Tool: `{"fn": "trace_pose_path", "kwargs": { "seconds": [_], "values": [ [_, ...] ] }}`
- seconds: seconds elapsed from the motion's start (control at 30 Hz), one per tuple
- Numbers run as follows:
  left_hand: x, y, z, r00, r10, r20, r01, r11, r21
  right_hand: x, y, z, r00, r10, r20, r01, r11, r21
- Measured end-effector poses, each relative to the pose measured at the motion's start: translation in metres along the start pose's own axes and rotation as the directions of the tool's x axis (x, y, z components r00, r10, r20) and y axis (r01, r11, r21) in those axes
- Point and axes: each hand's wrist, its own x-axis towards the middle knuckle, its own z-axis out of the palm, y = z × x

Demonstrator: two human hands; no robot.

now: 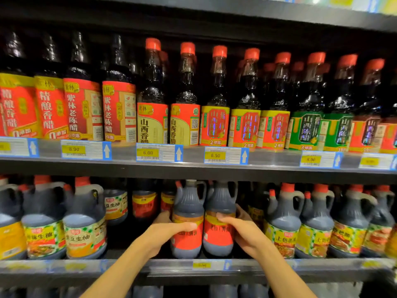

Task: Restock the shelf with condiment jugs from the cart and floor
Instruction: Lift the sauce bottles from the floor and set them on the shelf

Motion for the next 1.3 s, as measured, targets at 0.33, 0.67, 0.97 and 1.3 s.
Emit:
{"fn": "trace_pose_path", "kwargs": {
  "seconds": [0.33, 0.67, 0.97, 1.3],
  "values": [
    [0.012, -0.010, -0.006, 0.994, 0.059, 0.093, -0.066, 0.995, 0.075, 0.006, 0.007, -0.015, 0.986, 0.007, 0.166, -0.005, 1.000, -0.017],
    [-0.001, -0.012, -0.006, 0.997, 0.059, -0.050, -0.035, 0.918, 0.396, -0.018, 0.002, -0.016, 1.000, -0.003, -0.023, -0.005, 0.937, -0.348],
    [-0.019, -0.017, 0.017, 0.920, 0.266, -0.287, -0.032, 0.782, 0.623, -0.038, 0.030, 0.034, 0.851, -0.324, -0.413, -0.079, 0.699, -0.711],
    [-0.010, -0.015, 0.013, 0.933, 0.252, -0.257, -0.047, 0.793, 0.608, -0.037, 0.024, 0.036, 0.840, -0.359, -0.406, -0.052, 0.692, -0.720]
  ]
}}
